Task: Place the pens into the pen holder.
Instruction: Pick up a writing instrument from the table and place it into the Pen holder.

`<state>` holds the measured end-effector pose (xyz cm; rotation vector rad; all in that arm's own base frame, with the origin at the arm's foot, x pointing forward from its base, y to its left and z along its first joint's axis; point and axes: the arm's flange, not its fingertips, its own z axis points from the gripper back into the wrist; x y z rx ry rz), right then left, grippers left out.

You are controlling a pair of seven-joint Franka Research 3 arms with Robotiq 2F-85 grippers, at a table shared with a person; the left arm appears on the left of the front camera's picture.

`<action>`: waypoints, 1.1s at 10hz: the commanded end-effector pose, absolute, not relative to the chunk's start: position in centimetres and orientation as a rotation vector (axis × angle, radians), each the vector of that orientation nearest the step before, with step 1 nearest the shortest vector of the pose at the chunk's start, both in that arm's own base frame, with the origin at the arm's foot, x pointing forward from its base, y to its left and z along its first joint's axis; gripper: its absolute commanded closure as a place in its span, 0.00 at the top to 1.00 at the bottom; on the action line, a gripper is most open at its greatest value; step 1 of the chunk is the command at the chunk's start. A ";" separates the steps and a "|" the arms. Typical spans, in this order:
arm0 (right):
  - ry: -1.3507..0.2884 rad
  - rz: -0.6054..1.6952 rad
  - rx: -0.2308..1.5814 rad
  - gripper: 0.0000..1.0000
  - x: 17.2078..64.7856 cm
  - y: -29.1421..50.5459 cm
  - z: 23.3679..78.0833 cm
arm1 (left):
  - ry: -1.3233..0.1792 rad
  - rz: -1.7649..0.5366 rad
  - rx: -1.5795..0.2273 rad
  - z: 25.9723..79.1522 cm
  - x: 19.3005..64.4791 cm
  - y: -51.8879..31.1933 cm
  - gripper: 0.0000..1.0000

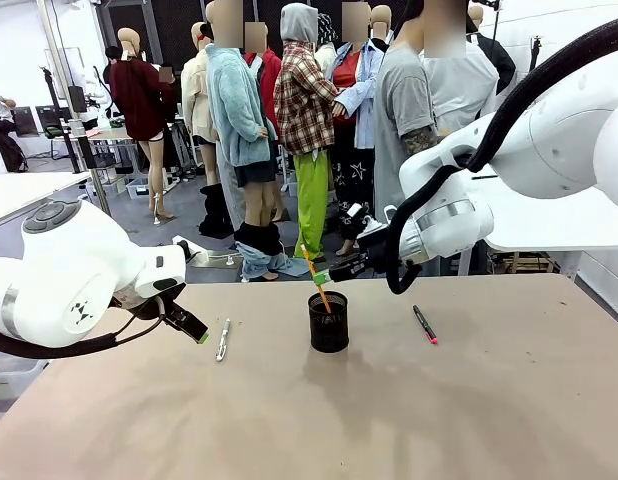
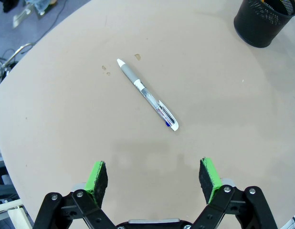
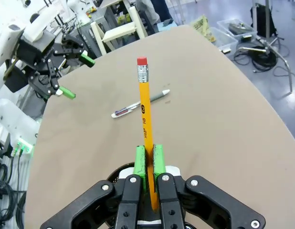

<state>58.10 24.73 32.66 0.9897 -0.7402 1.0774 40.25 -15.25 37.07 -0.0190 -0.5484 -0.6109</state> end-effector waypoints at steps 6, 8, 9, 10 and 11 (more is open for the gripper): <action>-0.737 1.093 0.904 0.68 56.5 22.1 35.0 | -0.550 -0.607 -0.021 37.1 40.3 -15.1 1.00; -0.734 1.025 0.738 0.68 56.0 19.5 39.2 | -0.550 -0.607 -0.021 37.1 40.3 -15.1 1.00; -0.737 0.984 0.663 0.68 56.1 18.5 41.0 | -0.550 -0.607 -0.021 37.1 40.3 -15.1 1.00; -0.731 0.927 0.582 0.68 56.1 17.6 42.8 | -0.550 -0.607 -0.021 37.1 40.3 -15.1 1.00; -0.700 0.871 0.502 0.68 56.3 17.1 44.3 | -0.550 -0.607 -0.021 37.1 40.3 -15.1 1.00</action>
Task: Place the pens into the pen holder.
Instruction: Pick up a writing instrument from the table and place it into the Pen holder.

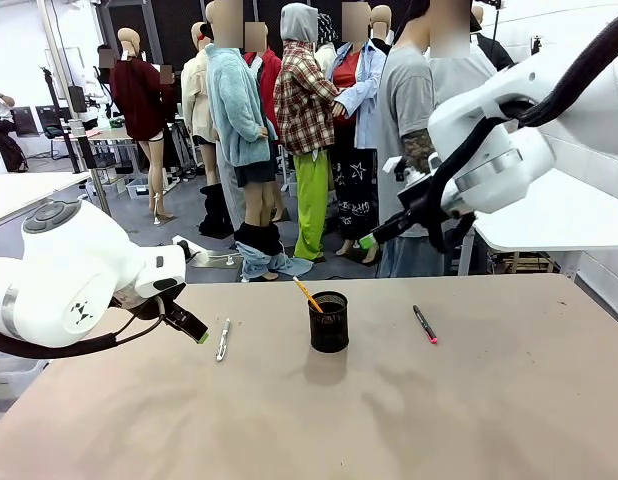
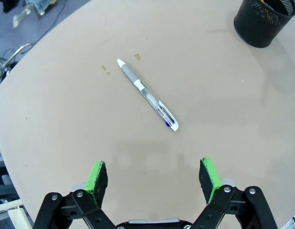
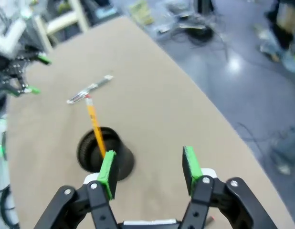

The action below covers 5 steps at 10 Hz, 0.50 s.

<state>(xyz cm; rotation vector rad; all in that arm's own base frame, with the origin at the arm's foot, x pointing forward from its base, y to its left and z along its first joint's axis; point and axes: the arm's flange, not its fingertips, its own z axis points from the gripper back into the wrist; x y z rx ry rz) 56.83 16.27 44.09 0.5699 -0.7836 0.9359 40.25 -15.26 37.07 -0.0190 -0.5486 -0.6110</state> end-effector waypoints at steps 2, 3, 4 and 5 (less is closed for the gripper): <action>-0.491 0.765 0.270 0.68 57.3 17.7 45.4 | -0.550 -0.607 -0.021 37.1 40.3 -15.1 1.00; -0.390 0.728 0.197 0.68 57.9 18.5 45.4 | -0.550 -0.607 -0.021 37.1 40.3 -15.1 1.00; -0.312 0.680 0.145 0.68 58.3 19.1 45.2 | -0.550 -0.607 -0.021 37.1 40.3 -15.1 1.00; -0.234 0.639 0.112 0.68 58.8 19.3 44.7 | -0.550 -0.607 -0.021 37.1 40.3 -15.1 1.00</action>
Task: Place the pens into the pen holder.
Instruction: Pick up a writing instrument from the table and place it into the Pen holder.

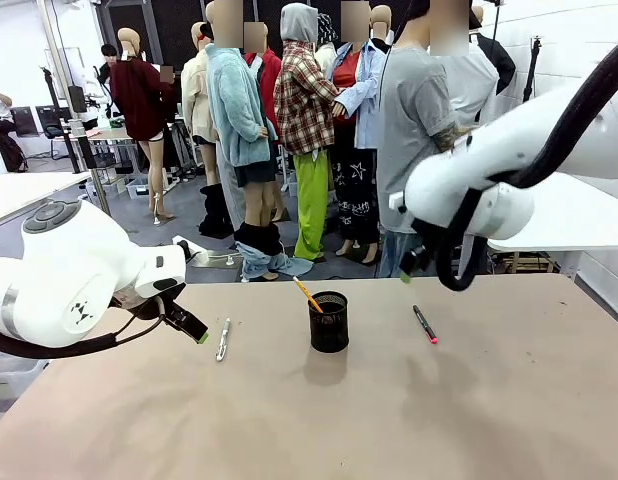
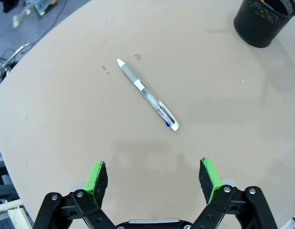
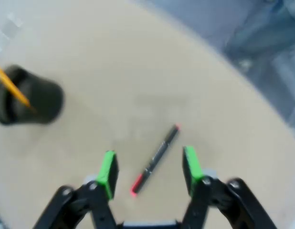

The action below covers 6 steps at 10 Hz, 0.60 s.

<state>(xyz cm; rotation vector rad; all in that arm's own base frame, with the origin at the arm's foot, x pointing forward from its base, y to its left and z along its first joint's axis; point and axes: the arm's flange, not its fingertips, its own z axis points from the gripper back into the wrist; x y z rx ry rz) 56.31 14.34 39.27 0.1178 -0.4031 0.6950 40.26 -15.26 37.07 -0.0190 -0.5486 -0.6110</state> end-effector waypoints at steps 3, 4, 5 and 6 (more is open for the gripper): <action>-0.102 0.565 0.085 0.68 59.6 19.5 42.9 | -0.550 -0.607 -0.021 37.1 40.3 -15.1 1.00; -0.085 0.565 0.049 0.68 59.8 19.8 42.3 | -0.550 -0.607 -0.021 37.1 40.3 -15.1 1.00; -0.064 0.570 0.025 0.68 60.1 20.3 41.5 | -0.550 -0.607 -0.021 37.1 40.3 -15.1 1.00; -0.067 0.555 0.021 0.74 60.3 20.5 40.8 | -0.550 -0.607 -0.021 37.1 40.3 -15.1 1.00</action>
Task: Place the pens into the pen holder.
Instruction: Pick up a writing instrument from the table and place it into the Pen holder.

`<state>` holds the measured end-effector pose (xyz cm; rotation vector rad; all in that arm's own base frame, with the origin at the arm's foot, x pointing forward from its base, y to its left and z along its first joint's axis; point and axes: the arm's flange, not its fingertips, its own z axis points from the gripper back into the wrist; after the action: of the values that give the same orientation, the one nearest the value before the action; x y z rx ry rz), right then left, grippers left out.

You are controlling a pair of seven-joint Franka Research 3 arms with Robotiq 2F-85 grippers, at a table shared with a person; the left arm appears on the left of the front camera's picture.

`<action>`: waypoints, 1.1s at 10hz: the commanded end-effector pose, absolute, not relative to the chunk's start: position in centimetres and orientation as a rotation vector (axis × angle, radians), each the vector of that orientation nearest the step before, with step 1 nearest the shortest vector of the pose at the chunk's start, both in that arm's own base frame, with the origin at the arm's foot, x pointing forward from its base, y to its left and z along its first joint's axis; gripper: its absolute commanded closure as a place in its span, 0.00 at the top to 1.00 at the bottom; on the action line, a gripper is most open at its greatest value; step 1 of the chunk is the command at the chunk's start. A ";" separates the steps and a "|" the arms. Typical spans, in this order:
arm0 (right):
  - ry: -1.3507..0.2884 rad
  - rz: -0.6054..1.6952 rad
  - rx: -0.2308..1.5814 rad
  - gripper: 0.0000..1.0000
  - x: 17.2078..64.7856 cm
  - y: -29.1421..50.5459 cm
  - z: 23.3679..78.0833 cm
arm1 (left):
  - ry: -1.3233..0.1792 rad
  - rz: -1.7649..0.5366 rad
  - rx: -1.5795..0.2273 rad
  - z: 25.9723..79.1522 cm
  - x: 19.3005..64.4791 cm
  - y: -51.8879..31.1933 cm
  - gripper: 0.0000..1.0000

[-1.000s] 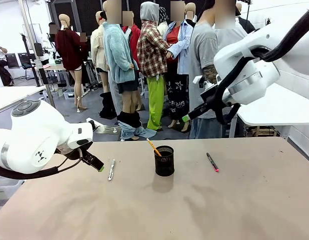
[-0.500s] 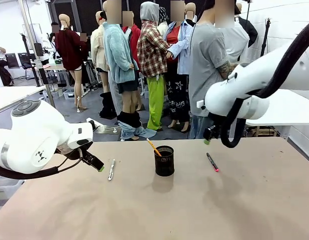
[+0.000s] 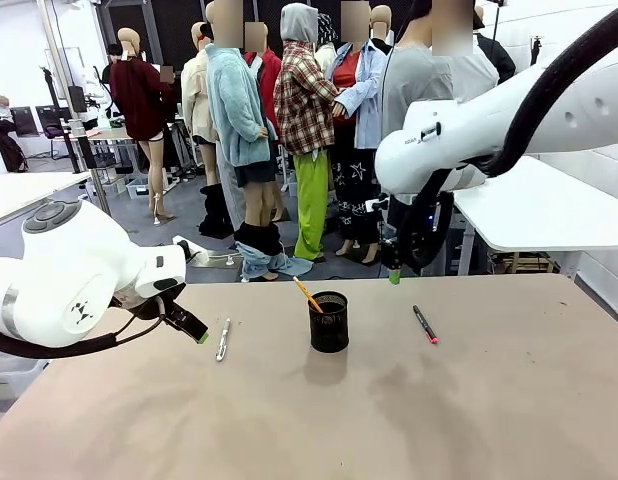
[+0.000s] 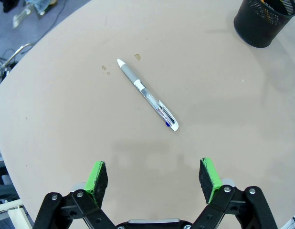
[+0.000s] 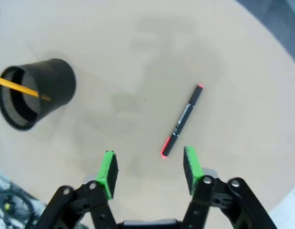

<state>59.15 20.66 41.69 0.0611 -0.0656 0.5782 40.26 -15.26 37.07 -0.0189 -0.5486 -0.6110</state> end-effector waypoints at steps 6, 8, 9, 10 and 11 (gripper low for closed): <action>-0.047 0.437 -0.013 0.98 59.4 18.3 34.9 | -0.550 -0.607 -0.021 37.1 40.3 -15.1 1.00; -0.023 0.424 -0.027 0.98 59.7 18.2 33.2 | -0.550 -0.607 -0.021 37.1 40.3 -15.1 1.00; -0.017 0.406 -0.015 0.98 59.9 17.9 32.4 | -0.550 -0.607 -0.021 37.1 40.3 -15.1 1.00; -0.011 0.398 -0.015 0.98 60.0 17.7 31.8 | -0.550 -0.607 -0.021 37.1 40.3 -15.1 1.00; -0.006 0.389 -0.035 0.98 59.9 17.6 31.3 | -0.550 -0.607 -0.021 37.1 40.3 -15.1 1.00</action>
<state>59.82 17.53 31.71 0.0138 0.0114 0.4185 40.26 -15.26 37.07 -0.0189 -0.5486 -0.6111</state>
